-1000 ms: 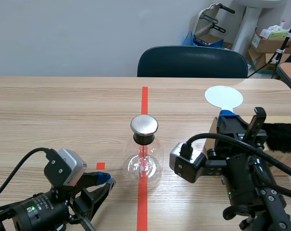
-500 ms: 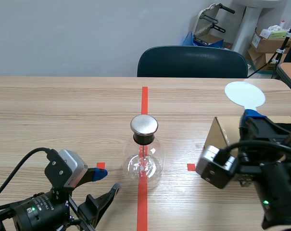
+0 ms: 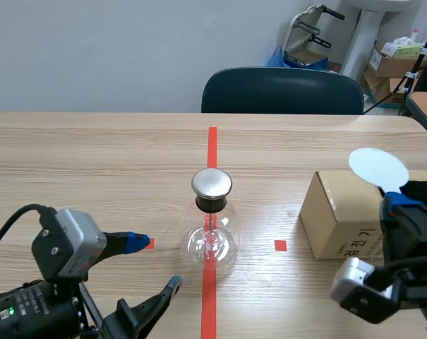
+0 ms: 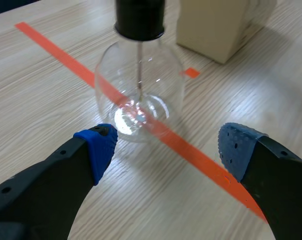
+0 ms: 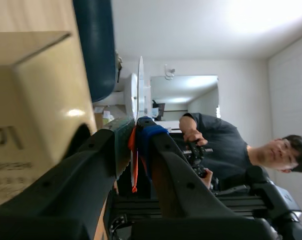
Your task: Do the electroscope experiment
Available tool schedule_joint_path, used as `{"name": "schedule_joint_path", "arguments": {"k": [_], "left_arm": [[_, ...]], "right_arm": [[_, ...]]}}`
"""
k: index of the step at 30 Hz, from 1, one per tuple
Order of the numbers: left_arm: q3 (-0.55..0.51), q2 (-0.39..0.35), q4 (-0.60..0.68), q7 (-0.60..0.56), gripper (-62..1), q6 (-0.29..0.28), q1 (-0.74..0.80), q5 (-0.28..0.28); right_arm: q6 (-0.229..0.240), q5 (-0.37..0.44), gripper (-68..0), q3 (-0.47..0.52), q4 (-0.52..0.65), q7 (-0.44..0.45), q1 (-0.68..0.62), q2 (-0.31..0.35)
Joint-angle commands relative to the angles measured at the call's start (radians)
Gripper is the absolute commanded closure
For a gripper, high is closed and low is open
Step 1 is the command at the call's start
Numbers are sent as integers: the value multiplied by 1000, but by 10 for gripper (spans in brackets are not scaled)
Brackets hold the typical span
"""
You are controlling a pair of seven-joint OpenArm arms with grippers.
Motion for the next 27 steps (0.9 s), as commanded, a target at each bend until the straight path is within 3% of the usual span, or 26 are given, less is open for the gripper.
{"name": "schedule_joint_path", "arguments": {"k": [1,3,8,12,18,25,27], "left_arm": [[-5,-16,48,-14,-452,0,30,1],[-5,-42,96,-13,-453,25,55,1],[-5,-100,213,-8,-455,155,112,39],[-5,-142,303,28,-482,276,160,96],[-5,-177,398,39,-482,393,208,195],[-5,-214,463,-12,-482,411,282,332],[-5,-214,472,-15,-482,411,294,346]], "right_arm": [[-58,-5,-11,-3,-11,7,17,-2],[-58,-20,-10,-3,-34,13,24,-6],[-58,-62,-11,-3,-83,16,50,-24],[-58,-85,-10,-3,-108,-1,70,-24],[-48,-139,-10,-3,-139,-51,90,-24],[1,-162,-11,-3,-143,-66,93,-24],[15,-171,-10,-3,-143,-65,93,-24]]}}
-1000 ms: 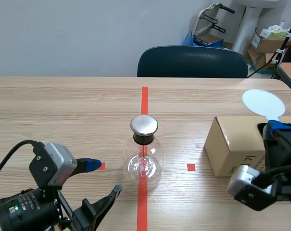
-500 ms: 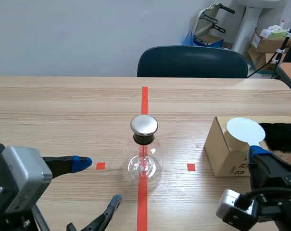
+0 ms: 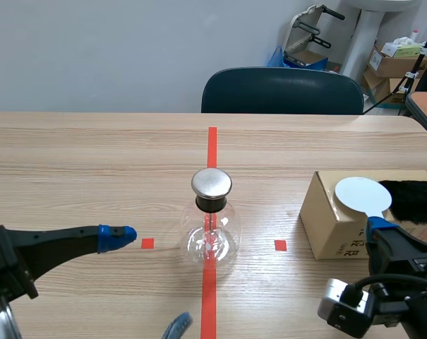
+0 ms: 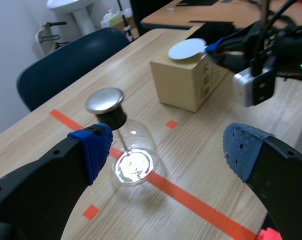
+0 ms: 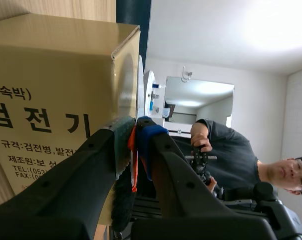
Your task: Do the electroscope experiment
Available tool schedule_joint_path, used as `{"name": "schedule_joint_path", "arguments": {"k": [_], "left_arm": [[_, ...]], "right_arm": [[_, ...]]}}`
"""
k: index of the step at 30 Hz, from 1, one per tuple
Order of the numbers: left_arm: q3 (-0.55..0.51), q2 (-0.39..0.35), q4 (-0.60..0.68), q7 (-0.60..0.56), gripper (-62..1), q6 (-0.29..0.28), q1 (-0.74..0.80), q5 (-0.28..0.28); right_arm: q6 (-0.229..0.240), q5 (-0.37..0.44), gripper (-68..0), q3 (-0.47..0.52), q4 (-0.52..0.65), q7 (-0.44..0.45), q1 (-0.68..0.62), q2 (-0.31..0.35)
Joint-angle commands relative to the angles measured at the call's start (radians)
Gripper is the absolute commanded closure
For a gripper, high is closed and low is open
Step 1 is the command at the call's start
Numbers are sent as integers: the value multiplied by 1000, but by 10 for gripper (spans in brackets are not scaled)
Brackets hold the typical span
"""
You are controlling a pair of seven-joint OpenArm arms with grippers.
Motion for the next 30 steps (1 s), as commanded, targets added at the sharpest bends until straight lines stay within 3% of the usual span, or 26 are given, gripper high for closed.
{"name": "schedule_joint_path", "arguments": {"k": [1,7,23,26,30], "left_arm": [[-4,5,23,-11,-482,2,4,-4],[-4,5,29,11,-482,7,6,-32],[-5,5,29,45,-482,35,6,-122],[-4,6,29,43,-482,36,-2,-122],[-4,5,29,43,-482,54,-13,-174]], "right_arm": [[8,-6,-10,-2,7,-6,13,11],[56,-10,-10,-2,7,-4,18,11],[60,-8,-20,-2,7,-7,26,13],[60,-6,-138,-2,7,-7,26,13],[60,-5,-410,-2,7,-7,26,13]]}}
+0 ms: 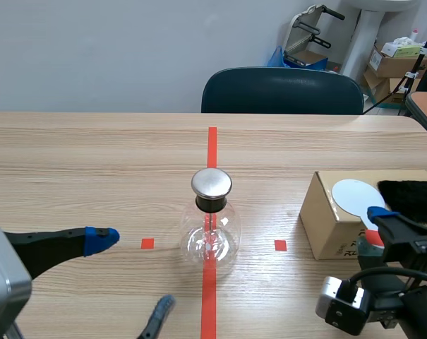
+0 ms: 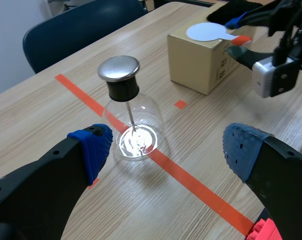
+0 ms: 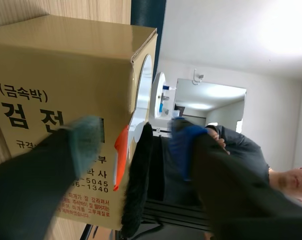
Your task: Do the electroscope experiment
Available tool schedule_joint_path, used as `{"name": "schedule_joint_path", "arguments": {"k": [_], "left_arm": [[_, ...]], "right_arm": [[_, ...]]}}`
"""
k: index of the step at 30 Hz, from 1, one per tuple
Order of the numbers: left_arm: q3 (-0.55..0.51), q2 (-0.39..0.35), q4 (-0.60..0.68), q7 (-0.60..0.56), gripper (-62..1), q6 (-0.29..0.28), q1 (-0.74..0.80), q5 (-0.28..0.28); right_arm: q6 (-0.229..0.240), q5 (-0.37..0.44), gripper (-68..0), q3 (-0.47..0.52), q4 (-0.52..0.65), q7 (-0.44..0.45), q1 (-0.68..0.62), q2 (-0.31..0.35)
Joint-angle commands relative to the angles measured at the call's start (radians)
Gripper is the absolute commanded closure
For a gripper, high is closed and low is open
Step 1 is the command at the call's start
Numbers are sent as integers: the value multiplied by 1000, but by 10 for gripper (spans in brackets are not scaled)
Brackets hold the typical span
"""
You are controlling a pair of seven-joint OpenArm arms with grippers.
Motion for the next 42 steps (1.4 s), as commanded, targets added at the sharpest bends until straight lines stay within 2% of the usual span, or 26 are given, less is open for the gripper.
{"name": "schedule_joint_path", "arguments": {"k": [1,4,5,11,16,20,26,33,42], "left_arm": [[-4,5,24,-14,-482,3,-13,-11],[-2,5,24,-15,-481,4,-28,-29],[0,5,24,-15,-479,4,-36,-38],[0,4,24,-13,-479,4,-81,-174],[18,-12,24,-18,-479,3,-87,-186],[83,-34,24,-48,-477,3,-131,-205],[169,-34,24,-63,-477,4,-184,-205],[188,-33,24,-68,-478,3,-185,-191],[190,-31,24,-67,-478,-43,-185,-14]], "right_arm": [[-10,7,-474,-2,7,-7,10,13],[-10,7,-649,-2,7,-7,10,13],[-10,8,-679,-2,7,-8,10,13],[-22,11,-679,-2,7,-8,10,13],[-17,11,-679,-2,7,-7,10,13],[-17,12,-679,-2,7,-7,10,13],[-17,15,-679,-2,7,-7,10,13],[-17,15,-679,-2,7,-7,10,13],[-17,15,-679,-2,7,-7,9,13]]}}
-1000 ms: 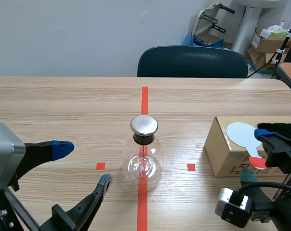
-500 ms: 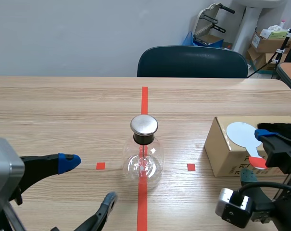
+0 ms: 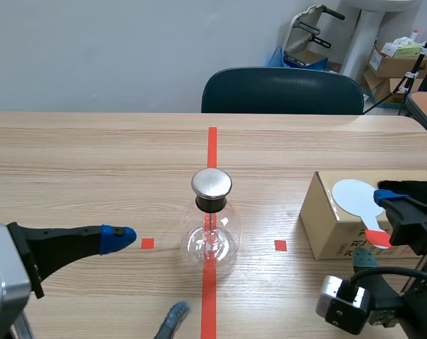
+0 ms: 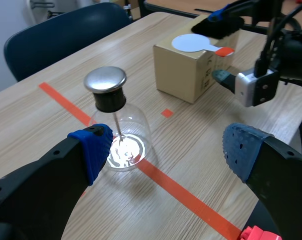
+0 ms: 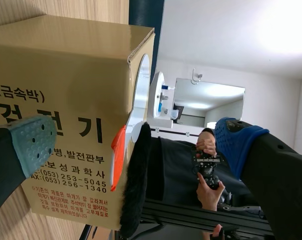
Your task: Do the electroscope experiment
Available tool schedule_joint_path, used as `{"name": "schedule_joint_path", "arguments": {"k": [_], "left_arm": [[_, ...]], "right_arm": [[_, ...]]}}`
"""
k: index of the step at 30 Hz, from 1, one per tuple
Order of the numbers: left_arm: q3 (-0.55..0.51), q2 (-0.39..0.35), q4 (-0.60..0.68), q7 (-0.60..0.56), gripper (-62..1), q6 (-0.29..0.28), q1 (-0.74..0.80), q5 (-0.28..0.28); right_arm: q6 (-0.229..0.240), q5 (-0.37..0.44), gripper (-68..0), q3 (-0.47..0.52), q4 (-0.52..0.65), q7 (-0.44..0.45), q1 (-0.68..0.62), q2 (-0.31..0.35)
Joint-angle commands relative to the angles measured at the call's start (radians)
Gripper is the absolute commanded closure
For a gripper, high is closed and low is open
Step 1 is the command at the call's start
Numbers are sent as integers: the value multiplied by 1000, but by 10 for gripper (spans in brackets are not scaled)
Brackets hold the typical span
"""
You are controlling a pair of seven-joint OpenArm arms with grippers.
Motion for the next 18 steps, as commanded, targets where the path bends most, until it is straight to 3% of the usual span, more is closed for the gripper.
{"name": "schedule_joint_path", "arguments": {"k": [1,4,18], "left_arm": [[2,5,24,-14,-478,-16,6,26],[2,5,24,-13,-477,-25,6,51],[1,9,24,-14,-477,-24,5,51]], "right_arm": [[-10,11,-679,-2,7,-7,9,13],[-10,11,-679,-2,7,-7,9,13],[-10,11,-679,-2,7,-6,9,13]]}}
